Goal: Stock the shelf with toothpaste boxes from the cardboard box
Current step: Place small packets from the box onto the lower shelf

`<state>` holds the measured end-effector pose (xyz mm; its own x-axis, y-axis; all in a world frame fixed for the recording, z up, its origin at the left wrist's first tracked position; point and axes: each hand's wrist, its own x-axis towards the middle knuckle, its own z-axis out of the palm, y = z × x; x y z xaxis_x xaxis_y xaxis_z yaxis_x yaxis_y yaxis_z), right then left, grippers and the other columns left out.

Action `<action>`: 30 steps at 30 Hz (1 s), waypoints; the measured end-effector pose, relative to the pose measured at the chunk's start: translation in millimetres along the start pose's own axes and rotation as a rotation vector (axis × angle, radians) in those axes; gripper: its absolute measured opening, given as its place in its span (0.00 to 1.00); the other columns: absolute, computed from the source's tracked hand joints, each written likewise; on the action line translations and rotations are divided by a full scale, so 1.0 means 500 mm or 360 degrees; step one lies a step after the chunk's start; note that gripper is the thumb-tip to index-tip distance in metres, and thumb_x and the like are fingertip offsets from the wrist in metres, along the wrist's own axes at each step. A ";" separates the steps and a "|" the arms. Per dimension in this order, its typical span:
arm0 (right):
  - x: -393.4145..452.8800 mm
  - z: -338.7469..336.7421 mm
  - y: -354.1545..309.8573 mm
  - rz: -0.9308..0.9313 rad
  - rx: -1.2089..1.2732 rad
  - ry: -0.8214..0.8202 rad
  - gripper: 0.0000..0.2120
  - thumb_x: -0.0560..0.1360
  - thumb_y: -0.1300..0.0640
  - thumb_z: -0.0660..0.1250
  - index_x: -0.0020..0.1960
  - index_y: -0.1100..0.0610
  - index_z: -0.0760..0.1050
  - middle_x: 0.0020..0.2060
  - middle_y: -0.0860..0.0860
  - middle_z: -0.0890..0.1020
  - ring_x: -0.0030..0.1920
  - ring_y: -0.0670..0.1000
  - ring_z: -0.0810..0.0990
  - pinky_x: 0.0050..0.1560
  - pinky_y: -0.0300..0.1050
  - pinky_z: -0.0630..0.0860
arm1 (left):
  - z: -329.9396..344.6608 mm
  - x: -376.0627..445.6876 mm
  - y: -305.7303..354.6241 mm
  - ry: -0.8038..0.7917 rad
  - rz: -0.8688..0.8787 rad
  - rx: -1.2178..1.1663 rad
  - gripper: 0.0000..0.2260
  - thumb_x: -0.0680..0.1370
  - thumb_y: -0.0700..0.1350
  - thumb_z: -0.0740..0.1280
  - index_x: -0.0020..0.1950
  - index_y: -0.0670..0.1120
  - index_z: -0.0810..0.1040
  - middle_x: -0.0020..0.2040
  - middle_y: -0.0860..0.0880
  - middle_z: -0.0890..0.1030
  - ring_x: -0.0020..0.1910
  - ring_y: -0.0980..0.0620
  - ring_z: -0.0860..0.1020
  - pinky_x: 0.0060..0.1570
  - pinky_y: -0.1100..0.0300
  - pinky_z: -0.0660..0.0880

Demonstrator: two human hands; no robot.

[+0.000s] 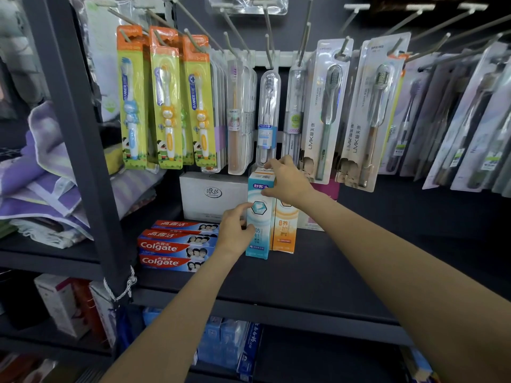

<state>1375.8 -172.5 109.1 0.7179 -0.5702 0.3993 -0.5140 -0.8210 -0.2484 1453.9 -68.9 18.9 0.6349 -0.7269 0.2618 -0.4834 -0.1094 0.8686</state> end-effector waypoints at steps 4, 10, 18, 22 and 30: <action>-0.005 0.001 -0.006 0.0002 0.0012 -0.0001 0.28 0.72 0.55 0.71 0.68 0.56 0.64 0.64 0.56 0.64 0.63 0.56 0.72 0.56 0.48 0.75 | -0.003 -0.005 0.005 0.0010 0.0016 0.0002 0.21 0.76 0.33 0.62 0.67 0.49 0.69 0.67 0.44 0.66 0.64 0.46 0.72 0.59 0.54 0.73; -0.009 0.003 -0.008 -0.0019 0.0016 -0.0006 0.28 0.72 0.55 0.71 0.68 0.57 0.64 0.64 0.56 0.65 0.62 0.56 0.72 0.58 0.49 0.76 | -0.011 -0.009 -0.003 0.0030 0.0049 -0.0027 0.20 0.76 0.33 0.63 0.65 0.50 0.71 0.67 0.44 0.66 0.63 0.47 0.73 0.60 0.53 0.74; -0.013 0.002 -0.006 -0.0032 0.0030 -0.0013 0.30 0.71 0.55 0.72 0.69 0.57 0.63 0.65 0.57 0.65 0.62 0.55 0.72 0.58 0.49 0.74 | -0.008 -0.011 -0.004 0.0027 0.0060 -0.0026 0.21 0.76 0.32 0.63 0.65 0.50 0.71 0.67 0.44 0.66 0.63 0.47 0.72 0.58 0.54 0.75; -0.013 0.001 -0.006 -0.0025 0.0074 -0.0014 0.30 0.71 0.54 0.72 0.69 0.57 0.63 0.65 0.57 0.65 0.61 0.55 0.72 0.58 0.47 0.74 | -0.008 -0.013 -0.001 0.0031 0.0072 -0.0034 0.20 0.76 0.32 0.63 0.64 0.49 0.71 0.67 0.45 0.66 0.64 0.47 0.72 0.57 0.55 0.74; -0.014 -0.004 -0.007 -0.0018 0.0081 -0.0044 0.30 0.71 0.53 0.72 0.68 0.56 0.63 0.64 0.56 0.66 0.62 0.55 0.72 0.59 0.47 0.73 | -0.010 -0.013 -0.009 0.0031 0.0090 -0.0082 0.19 0.75 0.31 0.63 0.63 0.49 0.72 0.66 0.44 0.67 0.63 0.47 0.73 0.58 0.52 0.76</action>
<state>1371.8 -165.9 108.9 0.7365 -0.5610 0.3780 -0.4818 -0.8273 -0.2890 1455.0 -60.4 15.1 0.6191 -0.7176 0.3189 -0.4878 -0.0331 0.8723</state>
